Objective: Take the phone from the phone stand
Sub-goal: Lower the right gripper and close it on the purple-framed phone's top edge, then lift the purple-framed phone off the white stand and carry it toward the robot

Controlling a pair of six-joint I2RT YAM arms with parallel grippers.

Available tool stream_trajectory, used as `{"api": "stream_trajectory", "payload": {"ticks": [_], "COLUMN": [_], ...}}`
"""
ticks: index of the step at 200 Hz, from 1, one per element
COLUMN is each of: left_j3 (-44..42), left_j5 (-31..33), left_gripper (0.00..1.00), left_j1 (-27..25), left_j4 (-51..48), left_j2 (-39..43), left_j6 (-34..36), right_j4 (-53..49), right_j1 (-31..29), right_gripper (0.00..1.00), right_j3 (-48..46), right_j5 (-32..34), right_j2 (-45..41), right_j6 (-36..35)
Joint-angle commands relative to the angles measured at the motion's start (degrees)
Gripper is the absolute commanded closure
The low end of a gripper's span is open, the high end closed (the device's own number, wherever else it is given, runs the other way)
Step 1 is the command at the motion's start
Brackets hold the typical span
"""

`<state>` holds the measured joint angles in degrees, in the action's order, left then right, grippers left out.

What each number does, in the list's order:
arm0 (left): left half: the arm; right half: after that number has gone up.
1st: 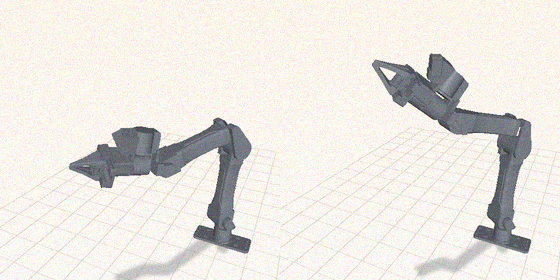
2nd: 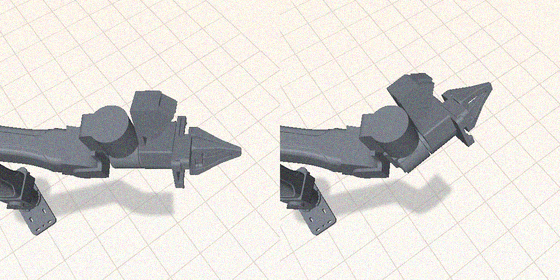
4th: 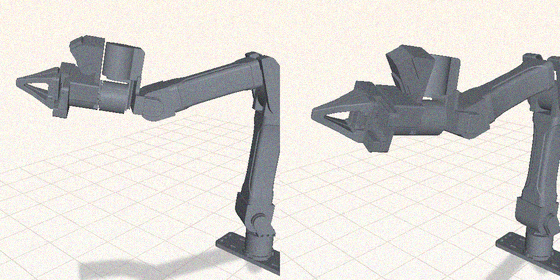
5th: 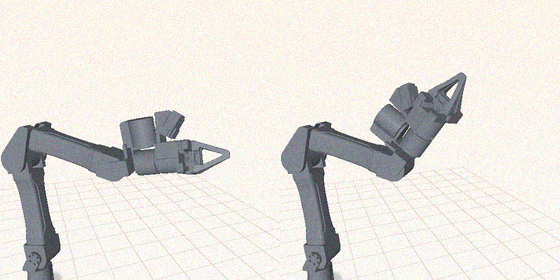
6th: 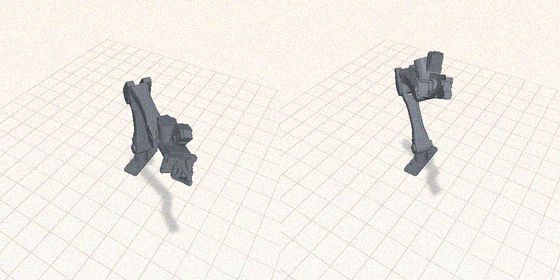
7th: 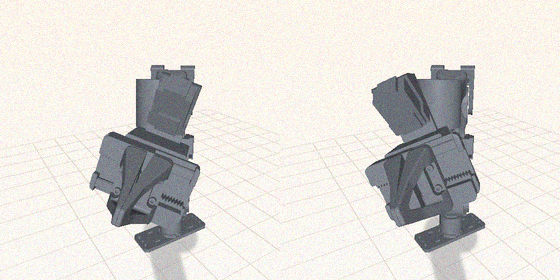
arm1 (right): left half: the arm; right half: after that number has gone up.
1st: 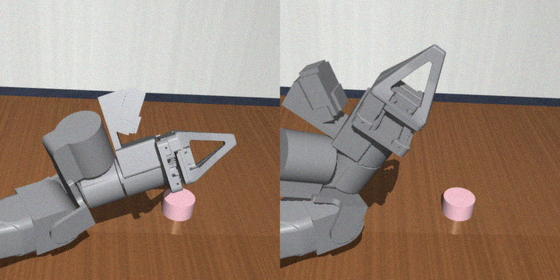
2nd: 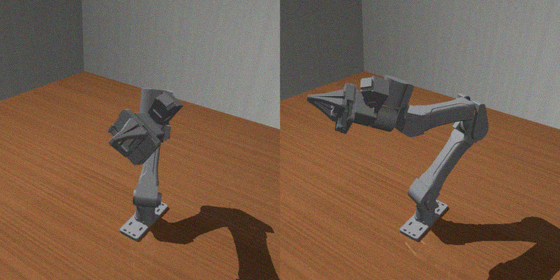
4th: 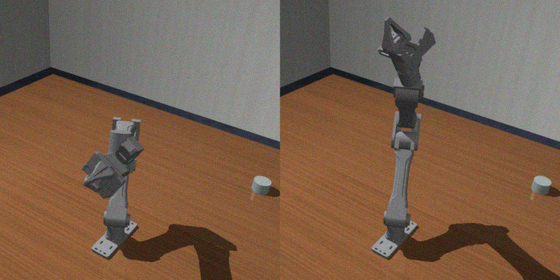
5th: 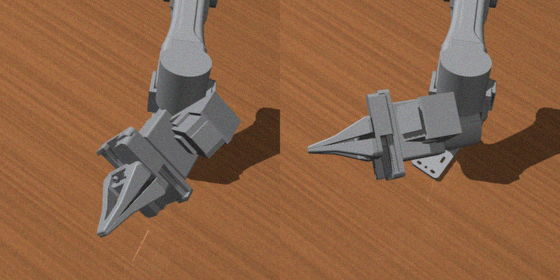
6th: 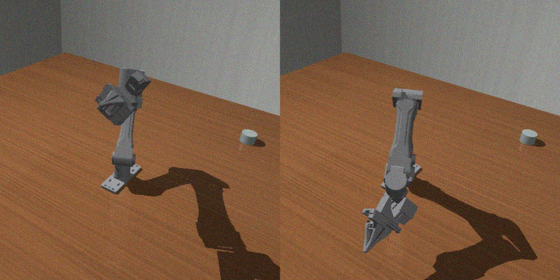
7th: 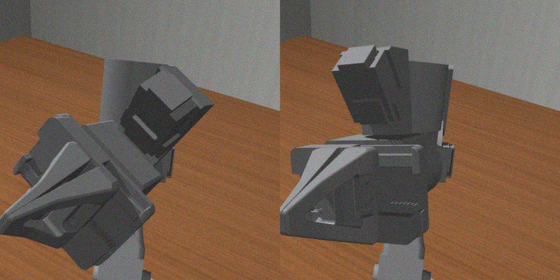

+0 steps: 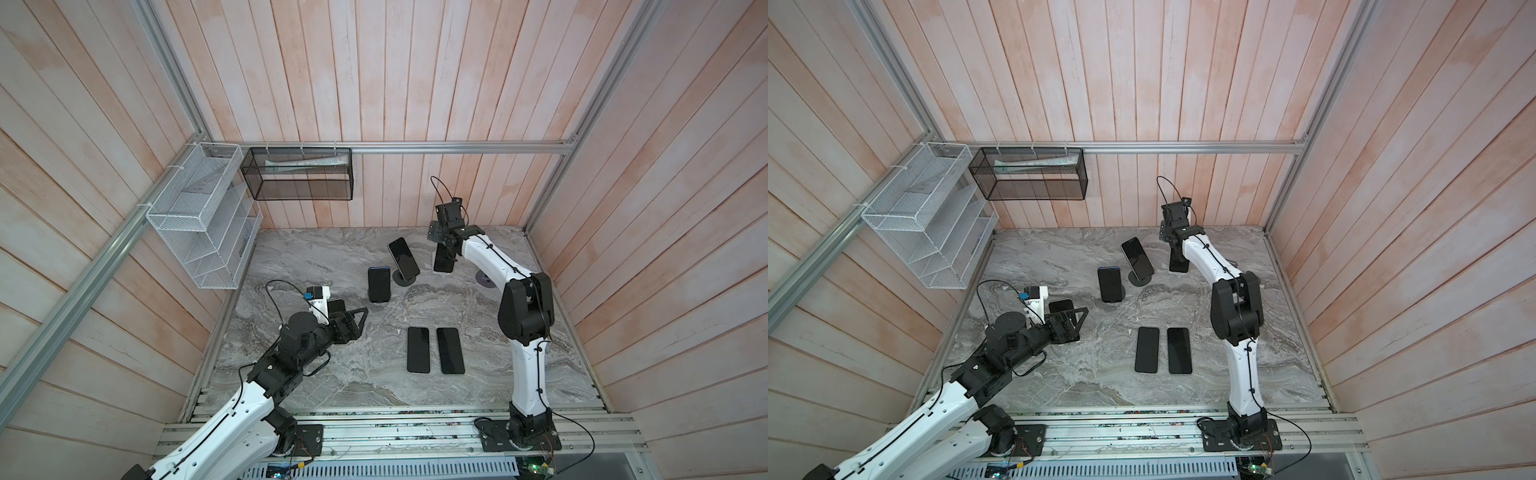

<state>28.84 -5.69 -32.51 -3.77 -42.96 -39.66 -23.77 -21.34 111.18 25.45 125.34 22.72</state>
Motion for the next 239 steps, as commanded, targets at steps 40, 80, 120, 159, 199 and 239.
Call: {"api": "stream_trajectory", "payload": {"ticks": [40, 80, 120, 159, 199, 239], "left_j3": [2.19, 2.25, 1.71, 1.66, 1.66, 1.74], "left_j5": [0.78, 0.77, -0.31, -0.02, 0.07, 0.16], "left_gripper": [0.00, 0.00, 0.00, 0.00, 0.00, 0.00], "left_j1": [0.38, 0.40, 0.37, 0.40, 0.36, 0.35], "left_j4": [0.45, 0.56, 1.81, 2.65, 2.62, 2.76], "left_j2": [-0.05, -0.28, 0.64, 1.15, 1.16, 1.21], "left_j6": [2.04, 1.95, 1.35, 1.33, 1.45, 1.34], "right_j4": [2.89, 4.07, 6.27, 6.57, 7.33, 8.16], "right_j1": [-0.55, -0.54, -0.60, -0.62, -0.58, -0.61], "right_gripper": [0.06, 0.09, 0.13, 0.17, 0.30, 0.37], "right_j3": [-4.77, -7.80, -10.24, -10.24, -10.56, -12.30], "right_j5": [-0.11, -0.19, -1.46, -0.93, -0.80, -1.18], "right_j2": [0.60, -0.71, -2.47, -2.20, -2.27, -3.92], "right_j6": [1.04, 0.23, 0.77, 1.72, 1.12, 0.83]}}
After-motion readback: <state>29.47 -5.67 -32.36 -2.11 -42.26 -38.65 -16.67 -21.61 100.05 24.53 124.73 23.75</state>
